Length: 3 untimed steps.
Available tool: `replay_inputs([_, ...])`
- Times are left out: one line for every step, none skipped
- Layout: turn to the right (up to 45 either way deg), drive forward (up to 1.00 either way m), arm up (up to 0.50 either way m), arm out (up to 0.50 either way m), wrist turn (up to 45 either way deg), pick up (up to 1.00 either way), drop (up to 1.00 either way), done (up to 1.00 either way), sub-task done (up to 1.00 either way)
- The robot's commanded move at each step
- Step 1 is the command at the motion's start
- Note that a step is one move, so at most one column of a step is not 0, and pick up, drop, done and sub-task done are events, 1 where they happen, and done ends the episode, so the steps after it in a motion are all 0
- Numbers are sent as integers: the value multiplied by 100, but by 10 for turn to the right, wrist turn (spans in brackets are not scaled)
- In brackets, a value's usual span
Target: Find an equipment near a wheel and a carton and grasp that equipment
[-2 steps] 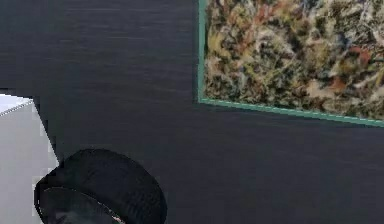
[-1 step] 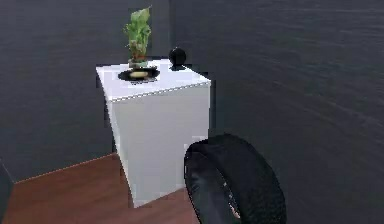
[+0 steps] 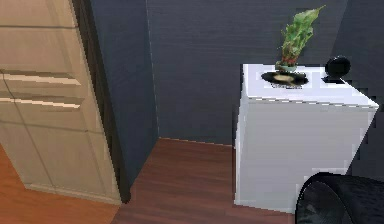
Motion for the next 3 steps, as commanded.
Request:
replay_inputs([0,0,18,0,0,0,0,0,0])
replay_inputs([0,0,0,32,0,0,0,0,0])
replay_inputs([0,0,0,0,450,0,0,0,0])
